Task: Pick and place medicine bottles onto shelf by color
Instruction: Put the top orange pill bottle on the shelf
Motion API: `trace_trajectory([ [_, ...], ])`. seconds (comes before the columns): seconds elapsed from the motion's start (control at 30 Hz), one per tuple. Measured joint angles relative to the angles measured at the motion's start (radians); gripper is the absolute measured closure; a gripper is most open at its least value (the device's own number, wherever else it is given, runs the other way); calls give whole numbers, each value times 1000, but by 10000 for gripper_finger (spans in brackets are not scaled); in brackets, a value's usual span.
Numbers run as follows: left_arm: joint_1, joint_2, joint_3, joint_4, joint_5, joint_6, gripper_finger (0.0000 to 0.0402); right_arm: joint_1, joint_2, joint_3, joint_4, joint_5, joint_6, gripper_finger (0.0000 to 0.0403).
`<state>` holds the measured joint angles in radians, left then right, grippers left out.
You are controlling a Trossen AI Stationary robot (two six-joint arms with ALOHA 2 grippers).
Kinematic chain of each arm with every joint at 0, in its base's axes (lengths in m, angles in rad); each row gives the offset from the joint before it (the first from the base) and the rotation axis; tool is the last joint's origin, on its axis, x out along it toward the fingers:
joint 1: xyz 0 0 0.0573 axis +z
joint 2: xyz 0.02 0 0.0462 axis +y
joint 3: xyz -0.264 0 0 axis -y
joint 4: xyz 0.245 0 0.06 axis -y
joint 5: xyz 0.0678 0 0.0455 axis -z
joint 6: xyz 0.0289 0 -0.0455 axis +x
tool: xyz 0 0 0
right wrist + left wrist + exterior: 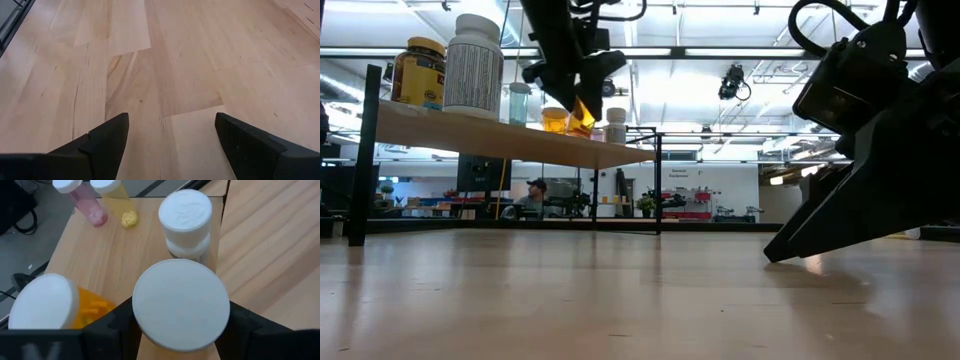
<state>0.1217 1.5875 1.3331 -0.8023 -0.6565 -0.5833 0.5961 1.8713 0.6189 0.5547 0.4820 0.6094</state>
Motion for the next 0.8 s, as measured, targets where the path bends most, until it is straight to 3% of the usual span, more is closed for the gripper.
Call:
trace_trajectory([
  [0.8, 5, 4, 0, -87, -1, -76, 173, 0, 0, 0, -2, 0, 1, 95],
])
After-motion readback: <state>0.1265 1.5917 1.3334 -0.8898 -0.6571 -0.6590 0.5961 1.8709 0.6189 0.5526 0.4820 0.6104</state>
